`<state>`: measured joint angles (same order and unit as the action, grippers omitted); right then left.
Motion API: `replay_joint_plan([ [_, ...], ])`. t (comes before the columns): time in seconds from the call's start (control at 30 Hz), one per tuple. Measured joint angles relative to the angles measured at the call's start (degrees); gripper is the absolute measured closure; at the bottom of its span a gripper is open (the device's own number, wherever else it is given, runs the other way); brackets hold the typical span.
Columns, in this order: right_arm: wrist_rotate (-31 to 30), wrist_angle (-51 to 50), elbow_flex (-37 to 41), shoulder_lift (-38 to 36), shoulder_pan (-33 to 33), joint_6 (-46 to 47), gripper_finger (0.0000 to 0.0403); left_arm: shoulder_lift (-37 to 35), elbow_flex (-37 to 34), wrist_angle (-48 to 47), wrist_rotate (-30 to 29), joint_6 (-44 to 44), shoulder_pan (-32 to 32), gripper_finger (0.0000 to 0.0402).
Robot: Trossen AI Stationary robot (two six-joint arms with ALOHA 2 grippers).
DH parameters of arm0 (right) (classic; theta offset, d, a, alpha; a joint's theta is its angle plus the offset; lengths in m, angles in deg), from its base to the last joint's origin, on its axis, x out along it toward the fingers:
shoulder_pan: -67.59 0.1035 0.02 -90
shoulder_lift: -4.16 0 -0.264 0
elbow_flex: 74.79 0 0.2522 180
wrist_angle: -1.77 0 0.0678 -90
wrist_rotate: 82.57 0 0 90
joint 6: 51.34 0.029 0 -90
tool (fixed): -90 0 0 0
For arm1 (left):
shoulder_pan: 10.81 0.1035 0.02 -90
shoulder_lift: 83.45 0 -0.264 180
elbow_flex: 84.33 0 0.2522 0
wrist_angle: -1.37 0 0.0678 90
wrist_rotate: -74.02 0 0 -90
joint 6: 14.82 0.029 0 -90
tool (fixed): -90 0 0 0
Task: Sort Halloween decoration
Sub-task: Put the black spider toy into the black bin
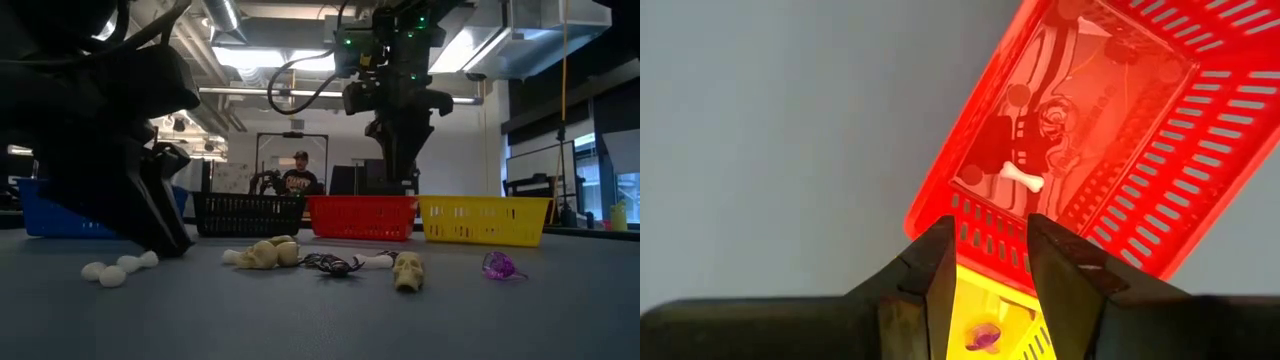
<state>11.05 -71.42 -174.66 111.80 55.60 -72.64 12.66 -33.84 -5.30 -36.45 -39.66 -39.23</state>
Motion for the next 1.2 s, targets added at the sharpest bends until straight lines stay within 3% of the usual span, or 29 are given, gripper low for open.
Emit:
replay_joint_plan([
  [0.73, 0.02, 0.02, 0.00, 0.00, 0.00, 0.02, 0.0278, 3.18, 0.20, 0.72, 0.12, 5.46, -0.17, 0.0301],
  [1.2, 0.04, 0.02, 0.00, 0.00, 0.00, 0.02, 0.0278, 3.41, 0.02, 4.08, -0.42, 5.46, -0.11, 0.0356],
])
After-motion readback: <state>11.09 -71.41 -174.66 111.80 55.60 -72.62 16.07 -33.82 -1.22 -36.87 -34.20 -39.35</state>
